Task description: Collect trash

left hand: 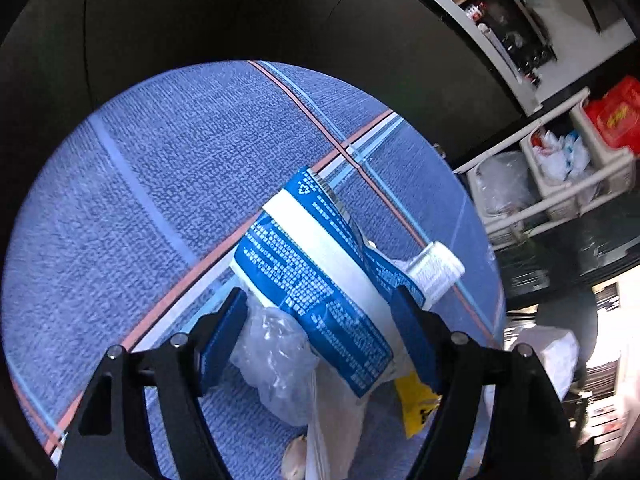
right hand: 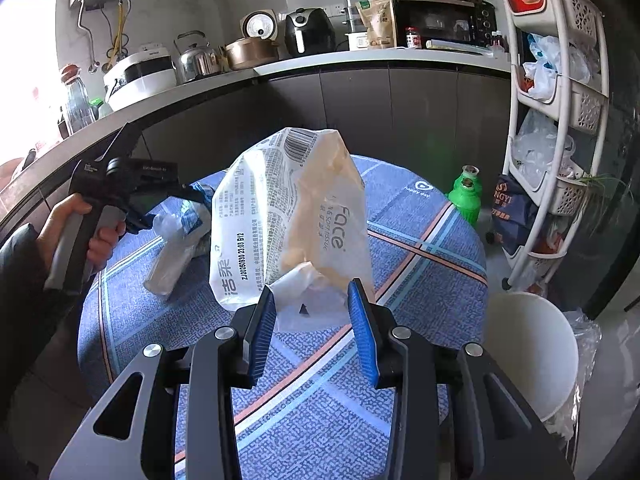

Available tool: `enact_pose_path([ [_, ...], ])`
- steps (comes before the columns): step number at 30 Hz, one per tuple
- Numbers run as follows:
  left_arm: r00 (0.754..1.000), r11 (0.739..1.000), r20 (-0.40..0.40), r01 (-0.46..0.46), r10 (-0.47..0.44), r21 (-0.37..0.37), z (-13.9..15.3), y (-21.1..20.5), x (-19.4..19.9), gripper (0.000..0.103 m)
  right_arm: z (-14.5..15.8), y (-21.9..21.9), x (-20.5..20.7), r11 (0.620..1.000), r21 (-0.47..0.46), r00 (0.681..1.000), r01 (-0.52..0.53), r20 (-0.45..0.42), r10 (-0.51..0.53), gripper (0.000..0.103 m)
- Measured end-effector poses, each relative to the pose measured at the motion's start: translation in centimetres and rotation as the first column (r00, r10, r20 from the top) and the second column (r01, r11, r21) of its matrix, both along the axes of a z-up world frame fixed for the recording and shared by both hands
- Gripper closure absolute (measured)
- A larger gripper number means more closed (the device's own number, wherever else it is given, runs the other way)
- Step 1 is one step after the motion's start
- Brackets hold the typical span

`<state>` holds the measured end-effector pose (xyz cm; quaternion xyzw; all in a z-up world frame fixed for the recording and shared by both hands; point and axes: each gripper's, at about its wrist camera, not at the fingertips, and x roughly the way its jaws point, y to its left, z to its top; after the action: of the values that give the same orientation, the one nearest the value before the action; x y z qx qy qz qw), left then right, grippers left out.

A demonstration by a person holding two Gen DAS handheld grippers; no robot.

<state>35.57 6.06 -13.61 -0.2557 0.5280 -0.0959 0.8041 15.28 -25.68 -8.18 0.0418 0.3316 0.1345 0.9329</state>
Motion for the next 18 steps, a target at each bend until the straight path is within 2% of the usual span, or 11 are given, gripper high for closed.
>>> enact_pose_path([
  [2, 1.000, 0.999, -0.003, -0.008, 0.008, -0.033, -0.5, 0.3, 0.4, 0.022, -0.1, 0.2, 0.1, 1.000, -0.001, 1.000, -0.003, -0.003, 0.003, 0.069],
  [5, 0.999, 0.996, 0.003, -0.036, 0.036, -0.076, -0.8, 0.5, 1.1, 0.024, -0.1, 0.6, 0.1, 1.000, -0.008, 1.000, -0.011, -0.005, 0.010, 0.069],
  [7, 1.000, 0.996, 0.018, -0.020, 0.022, -0.089, -0.7, 0.4, 1.3, 0.050, 0.0, 0.7, 0.2, 1.000, -0.010, 1.000, -0.013, -0.006, 0.013, 0.069],
  [9, 0.999, 0.997, 0.047, 0.009, -0.006, -0.070, -0.1, -0.1, 1.1, 0.055, 0.1, 0.8, 0.1, 1.000, -0.011, 1.000, -0.014, -0.004, 0.013, 0.069],
  [11, 0.993, 0.998, 0.103, 0.057, -0.054, -0.027, 1.3, -1.1, 0.7, 0.067, 0.2, 0.8, 0.1, 1.000, -0.010, 1.000, -0.012, -0.002, 0.012, 0.069],
  [13, 0.985, 0.997, 0.152, 0.080, -0.082, 0.018, 3.1, -2.2, 0.2, 0.072, 0.3, 0.8, 0.0, 1.000, -0.008, 1.000, -0.014, 0.000, 0.014, 0.069],
  [18, 0.959, 0.987, 0.235, 0.147, -0.157, 0.058, 7.3, -4.2, -2.6, 0.073, 0.8, 0.5, -0.8, 1.000, -0.004, 1.000, -0.012, 0.015, 0.012, 0.069],
])
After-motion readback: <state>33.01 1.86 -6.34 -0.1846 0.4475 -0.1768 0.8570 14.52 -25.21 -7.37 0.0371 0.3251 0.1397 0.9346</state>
